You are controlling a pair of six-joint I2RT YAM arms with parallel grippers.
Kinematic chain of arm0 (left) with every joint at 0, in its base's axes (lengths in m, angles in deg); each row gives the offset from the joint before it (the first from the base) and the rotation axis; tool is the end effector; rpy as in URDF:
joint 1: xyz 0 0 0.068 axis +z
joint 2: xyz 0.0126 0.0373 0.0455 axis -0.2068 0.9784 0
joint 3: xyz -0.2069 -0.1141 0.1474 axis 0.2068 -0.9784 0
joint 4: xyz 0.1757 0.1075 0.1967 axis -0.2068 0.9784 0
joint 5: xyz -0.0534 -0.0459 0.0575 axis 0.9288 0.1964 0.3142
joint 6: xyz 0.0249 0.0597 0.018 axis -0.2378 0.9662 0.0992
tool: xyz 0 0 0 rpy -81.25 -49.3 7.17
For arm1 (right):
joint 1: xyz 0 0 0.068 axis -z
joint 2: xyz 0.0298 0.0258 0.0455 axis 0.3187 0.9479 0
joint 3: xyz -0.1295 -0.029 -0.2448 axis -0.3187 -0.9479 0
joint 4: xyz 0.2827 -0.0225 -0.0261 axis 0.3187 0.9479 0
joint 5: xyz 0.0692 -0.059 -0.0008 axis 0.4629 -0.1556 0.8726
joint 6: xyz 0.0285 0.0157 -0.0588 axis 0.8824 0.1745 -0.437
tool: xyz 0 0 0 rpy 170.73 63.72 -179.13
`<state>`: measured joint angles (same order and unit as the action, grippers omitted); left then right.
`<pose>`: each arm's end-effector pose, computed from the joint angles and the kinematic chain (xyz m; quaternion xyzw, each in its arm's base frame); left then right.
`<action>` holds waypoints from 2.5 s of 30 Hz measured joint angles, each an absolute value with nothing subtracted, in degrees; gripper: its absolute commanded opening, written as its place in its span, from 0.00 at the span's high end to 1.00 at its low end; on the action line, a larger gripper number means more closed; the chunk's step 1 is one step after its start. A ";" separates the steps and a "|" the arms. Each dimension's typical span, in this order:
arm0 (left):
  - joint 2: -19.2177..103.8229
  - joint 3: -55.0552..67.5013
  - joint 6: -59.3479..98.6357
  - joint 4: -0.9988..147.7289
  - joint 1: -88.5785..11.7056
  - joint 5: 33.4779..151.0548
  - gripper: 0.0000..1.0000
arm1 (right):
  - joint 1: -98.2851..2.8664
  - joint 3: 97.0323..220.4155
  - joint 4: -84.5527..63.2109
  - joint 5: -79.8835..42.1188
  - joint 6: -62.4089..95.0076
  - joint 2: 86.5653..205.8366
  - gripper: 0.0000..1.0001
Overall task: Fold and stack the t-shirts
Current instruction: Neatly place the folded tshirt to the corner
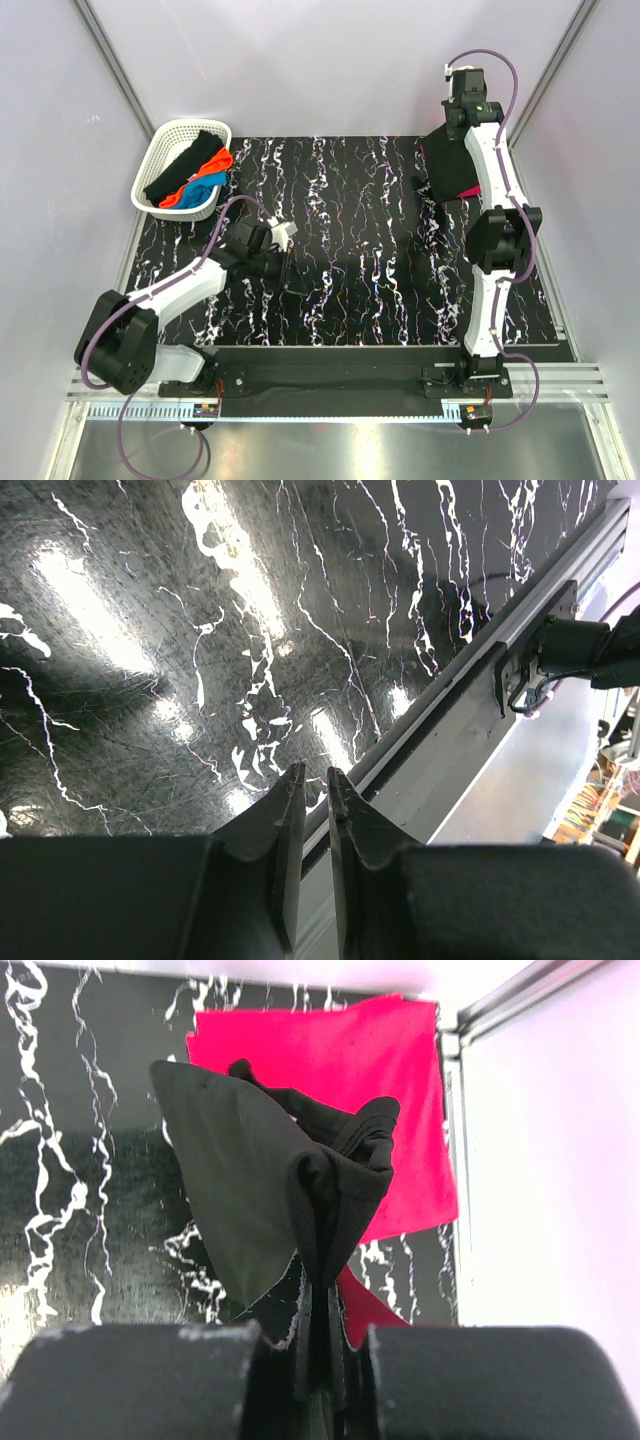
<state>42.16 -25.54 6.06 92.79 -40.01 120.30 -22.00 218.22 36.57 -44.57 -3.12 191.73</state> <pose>0.2312 -0.1592 0.1770 0.1238 0.8961 -0.4014 0.1433 0.5355 0.0155 0.3502 -0.0579 0.8932 -0.1751 0.4100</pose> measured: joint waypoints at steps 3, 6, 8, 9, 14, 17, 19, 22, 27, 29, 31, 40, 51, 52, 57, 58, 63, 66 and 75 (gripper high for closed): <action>42.95 -25.54 6.69 92.81 -39.51 121.24 0.82 | -21.92 221.21 37.09 -44.52 -4.12 192.82 1.00; 43.52 -25.54 7.26 92.79 -39.07 122.00 0.82 | -21.89 222.59 37.14 -44.44 -4.86 193.50 1.00; 43.82 -25.54 7.45 92.81 -38.81 122.59 0.82 | -21.87 222.79 37.29 -44.33 -5.32 193.85 1.00; 43.91 -25.54 7.52 92.81 -38.70 122.83 0.82 | -21.87 223.07 37.53 -44.30 -5.45 194.17 1.00; 44.78 -25.54 7.85 92.75 -37.85 123.77 0.82 | -21.81 224.56 38.23 -44.35 -6.48 196.43 1.00; 45.46 -25.54 7.89 92.72 -37.52 124.17 0.82 | -21.72 226.42 38.34 -44.41 -7.25 198.33 1.00; 45.85 -25.54 7.89 92.72 -37.52 124.34 0.82 | -21.61 227.27 38.29 -44.37 -7.53 199.20 1.00; 46.27 -25.54 7.89 92.62 -37.48 124.67 0.83 | -21.37 227.31 38.40 -43.78 -7.66 199.46 1.00; 47.34 -25.39 7.89 92.57 -37.48 125.35 0.83 | -21.19 225.89 38.29 -42.80 -7.22 198.44 1.00; 47.65 -25.22 7.89 92.57 -37.48 125.54 0.83 | -21.19 223.01 38.82 -42.07 -6.83 196.38 1.00; 47.67 -25.06 7.87 92.42 -37.48 125.87 0.83 | -21.19 220.25 39.39 -41.64 -6.31 193.82 1.00; 47.65 -25.02 7.80 91.92 -37.48 127.21 0.82 | -21.19 212.76 40.92 -40.35 -4.71 181.56 1.00; 47.45 -25.04 7.65 91.15 -37.48 128.01 0.80 | -21.19 211.12 40.87 -40.41 -6.90 181.15 1.00; 47.38 -25.04 7.65 91.09 -37.48 128.01 0.80 | -21.19 211.16 40.79 -40.41 -7.12 181.56 1.00; 47.19 -25.04 7.43 90.82 -37.48 128.01 0.80 | -21.19 213.48 40.63 -40.39 -8.34 185.50 1.00; 47.19 -25.04 7.41 90.78 -37.48 128.01 0.80 | -21.19 214.18 40.61 -40.39 -8.47 186.22 1.00; 47.21 -25.04 7.39 90.78 -37.48 128.01 0.80 | -21.19 218.29 40.50 -40.39 -9.45 189.93 1.00; 47.21 -25.06 7.32 90.78 -37.48 128.01 0.80 | -21.19 220.14 40.50 -40.41 -10.20 191.38 1.00; 47.71 -25.04 7.32 90.89 -37.15 128.32 0.79 | -21.13 224.54 40.02 -40.54 -11.88 195.20 1.00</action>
<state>47.71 -25.04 7.32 90.89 -37.15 128.32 -21.13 224.54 40.02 -40.54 -11.88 195.20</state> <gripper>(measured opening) 0.202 0.085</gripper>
